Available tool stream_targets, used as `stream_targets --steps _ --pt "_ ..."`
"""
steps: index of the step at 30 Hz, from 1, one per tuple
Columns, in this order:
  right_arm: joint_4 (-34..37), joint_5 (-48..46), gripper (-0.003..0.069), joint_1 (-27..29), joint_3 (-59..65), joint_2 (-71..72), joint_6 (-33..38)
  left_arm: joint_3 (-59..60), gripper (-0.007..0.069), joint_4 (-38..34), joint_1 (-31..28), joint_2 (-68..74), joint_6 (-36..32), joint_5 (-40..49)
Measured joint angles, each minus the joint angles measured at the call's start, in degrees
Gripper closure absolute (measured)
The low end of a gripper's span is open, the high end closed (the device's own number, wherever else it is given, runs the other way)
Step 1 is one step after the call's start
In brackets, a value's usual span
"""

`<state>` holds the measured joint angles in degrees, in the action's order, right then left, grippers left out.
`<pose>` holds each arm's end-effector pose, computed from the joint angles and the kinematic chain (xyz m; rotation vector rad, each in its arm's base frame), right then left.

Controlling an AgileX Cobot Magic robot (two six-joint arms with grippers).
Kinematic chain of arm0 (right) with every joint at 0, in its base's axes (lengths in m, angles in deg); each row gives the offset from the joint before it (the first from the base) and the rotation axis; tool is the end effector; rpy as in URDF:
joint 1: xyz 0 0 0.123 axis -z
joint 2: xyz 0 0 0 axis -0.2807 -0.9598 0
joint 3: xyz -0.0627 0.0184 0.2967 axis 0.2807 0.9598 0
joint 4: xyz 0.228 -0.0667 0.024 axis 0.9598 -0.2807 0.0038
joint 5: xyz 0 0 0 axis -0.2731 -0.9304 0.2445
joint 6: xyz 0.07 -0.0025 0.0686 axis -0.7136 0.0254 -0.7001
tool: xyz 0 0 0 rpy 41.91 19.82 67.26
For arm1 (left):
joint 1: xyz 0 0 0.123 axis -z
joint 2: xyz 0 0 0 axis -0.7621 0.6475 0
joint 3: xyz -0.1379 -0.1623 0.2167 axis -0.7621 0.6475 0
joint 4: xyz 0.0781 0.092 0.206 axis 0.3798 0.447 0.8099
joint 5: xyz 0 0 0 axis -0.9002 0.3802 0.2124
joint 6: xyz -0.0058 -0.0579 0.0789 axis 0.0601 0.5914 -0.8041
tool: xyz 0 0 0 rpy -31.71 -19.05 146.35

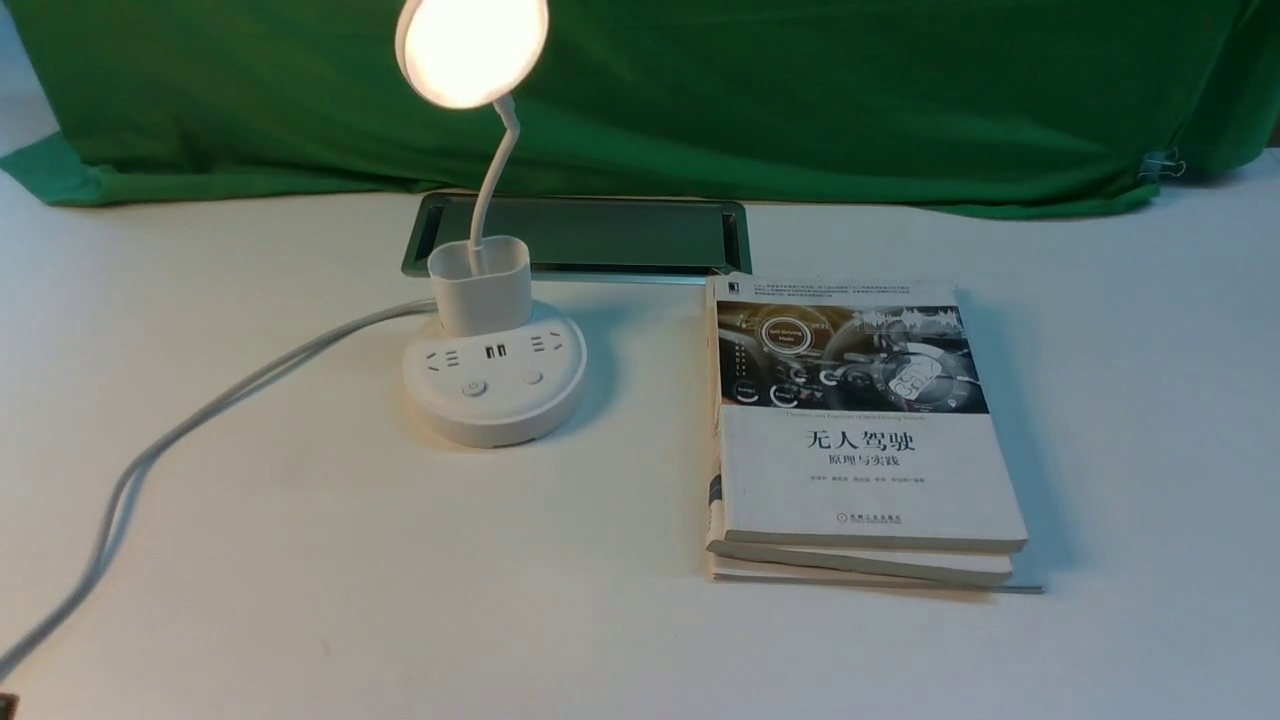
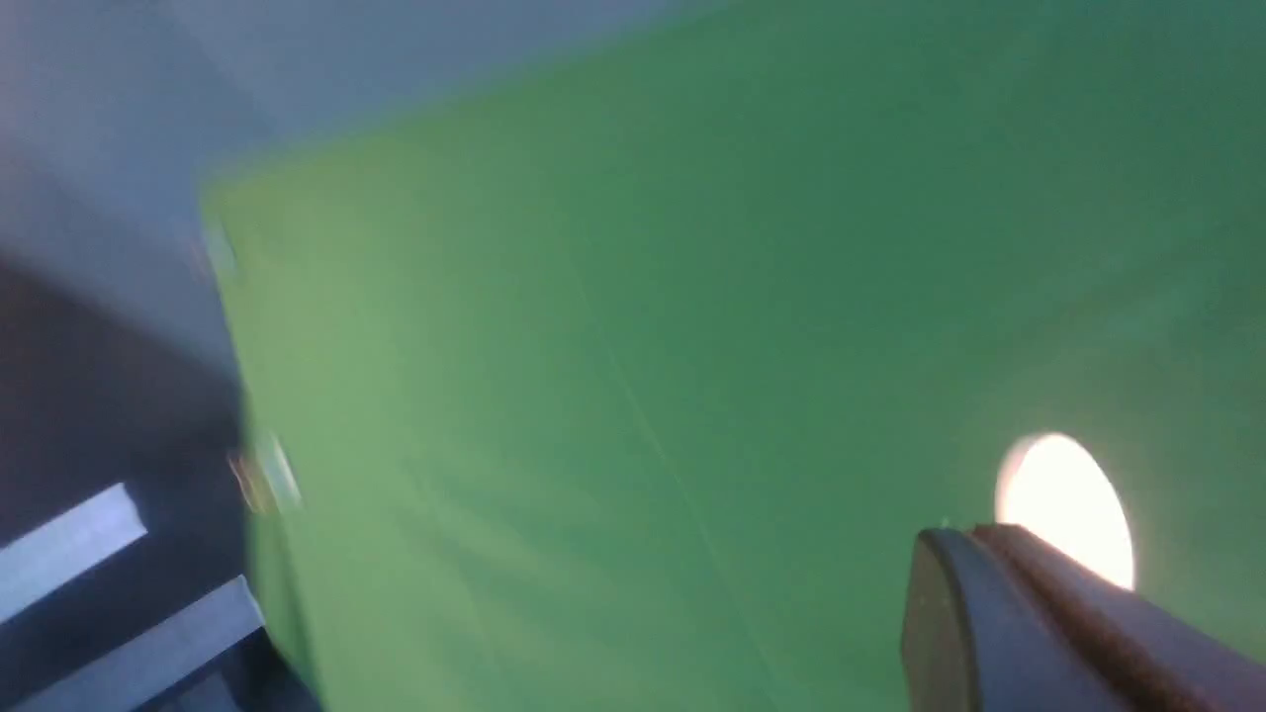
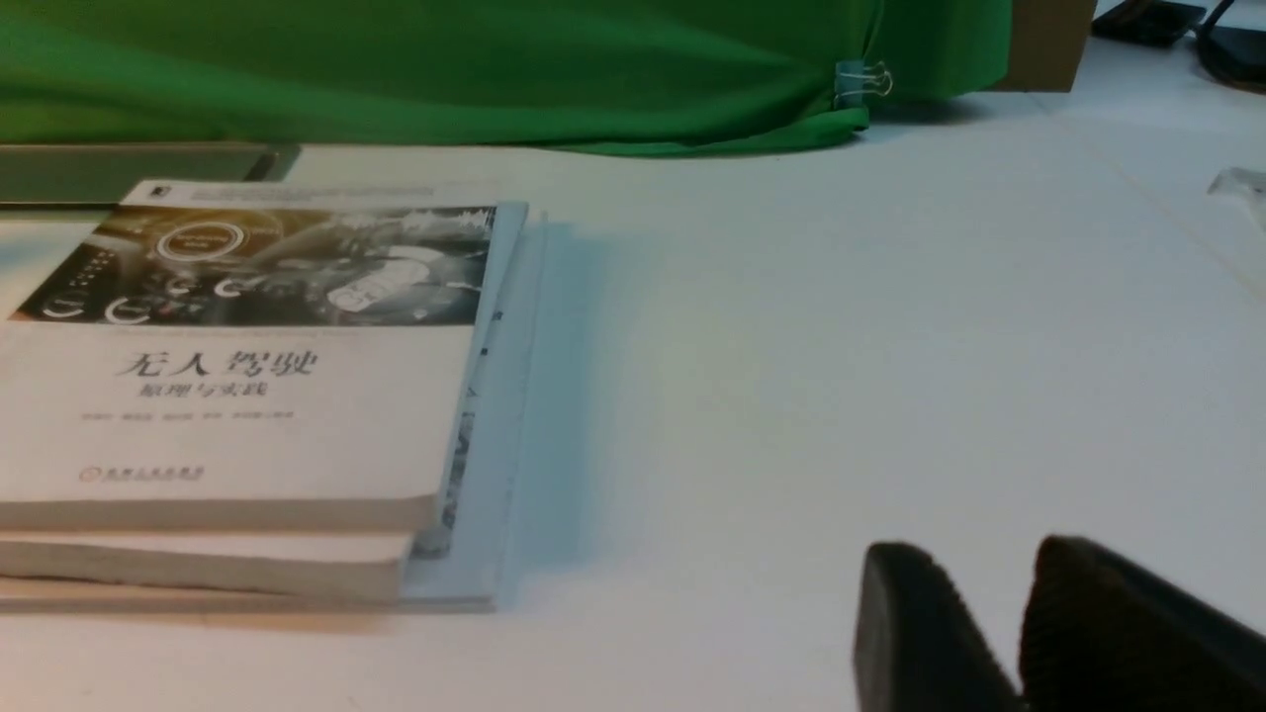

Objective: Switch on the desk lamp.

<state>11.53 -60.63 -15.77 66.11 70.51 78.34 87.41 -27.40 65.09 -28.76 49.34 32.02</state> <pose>0.0300 -0.0014 0.1855 0.0287 1.7450 -0.0067 0.0314 -0.0022 0.2662 0.2814 0.9767 0.1580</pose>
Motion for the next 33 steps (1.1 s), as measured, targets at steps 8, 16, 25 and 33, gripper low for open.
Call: stream_targets --steps 8,16,25,33 --pt "0.00 0.02 0.0421 0.00 0.00 0.00 0.00 0.14 0.0624 4.15 -8.29 -9.30 25.05 37.42" --pt "0.00 -0.03 0.0421 0.00 0.00 0.00 0.00 0.19 0.0624 2.23 -8.36 -9.41 27.48 51.25" --pt "0.00 -0.03 0.0421 0.00 0.00 0.00 0.00 0.19 0.0624 1.81 -8.36 -9.52 27.55 49.34" --pt "0.00 -0.03 0.0421 0.00 0.00 0.00 0.00 0.19 0.0624 1.81 -8.36 -9.58 27.55 49.22"
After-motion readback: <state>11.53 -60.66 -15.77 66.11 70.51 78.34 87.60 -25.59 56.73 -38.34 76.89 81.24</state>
